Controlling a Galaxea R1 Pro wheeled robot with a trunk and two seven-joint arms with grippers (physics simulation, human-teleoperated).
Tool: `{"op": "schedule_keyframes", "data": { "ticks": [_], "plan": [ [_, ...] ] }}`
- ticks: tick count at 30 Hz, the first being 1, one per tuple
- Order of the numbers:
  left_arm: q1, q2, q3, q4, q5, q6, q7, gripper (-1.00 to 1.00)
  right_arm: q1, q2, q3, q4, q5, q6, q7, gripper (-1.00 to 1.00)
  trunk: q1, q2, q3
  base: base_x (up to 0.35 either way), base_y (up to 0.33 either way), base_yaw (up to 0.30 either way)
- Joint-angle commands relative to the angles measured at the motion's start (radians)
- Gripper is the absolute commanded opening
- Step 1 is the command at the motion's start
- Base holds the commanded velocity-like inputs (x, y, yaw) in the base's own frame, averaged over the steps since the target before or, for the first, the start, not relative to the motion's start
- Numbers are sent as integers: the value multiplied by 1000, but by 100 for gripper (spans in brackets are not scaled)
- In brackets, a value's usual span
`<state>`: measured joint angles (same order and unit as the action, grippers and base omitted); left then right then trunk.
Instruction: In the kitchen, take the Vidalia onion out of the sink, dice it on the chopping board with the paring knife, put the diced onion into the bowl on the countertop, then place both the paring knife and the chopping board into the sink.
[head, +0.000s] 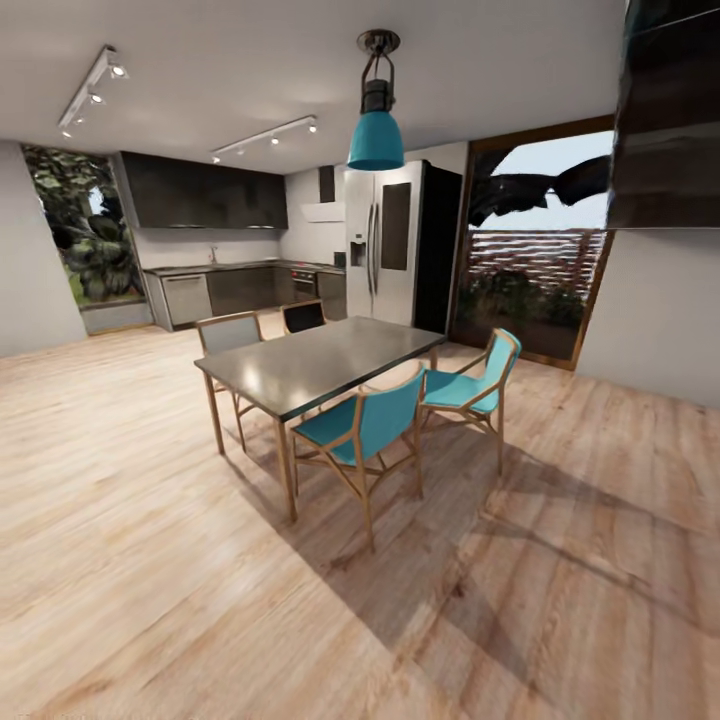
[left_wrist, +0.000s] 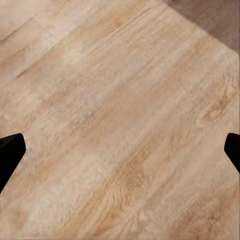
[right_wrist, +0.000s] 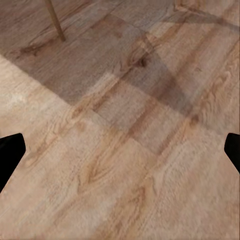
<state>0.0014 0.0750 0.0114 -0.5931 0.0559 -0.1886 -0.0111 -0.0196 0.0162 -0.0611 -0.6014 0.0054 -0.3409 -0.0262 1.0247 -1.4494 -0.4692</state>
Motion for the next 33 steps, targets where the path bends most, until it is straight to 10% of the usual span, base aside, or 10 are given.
{"op": "schedule_keyframes", "data": {
  "ticks": [1, 33],
  "plan": [
    [0, 0, -1, -1, 6, -2, -1, 100, 0, 1, -3, 0, 1, -3, 0, 100, 0, -1, -1, 145, 307, 289],
    [0, 2, -2, 1, 5, -3, -1, 100, 0, 3, -3, 0, 1, -4, 0, 100, 0, -1, -1, 209, 207, 289]
  ]
}}
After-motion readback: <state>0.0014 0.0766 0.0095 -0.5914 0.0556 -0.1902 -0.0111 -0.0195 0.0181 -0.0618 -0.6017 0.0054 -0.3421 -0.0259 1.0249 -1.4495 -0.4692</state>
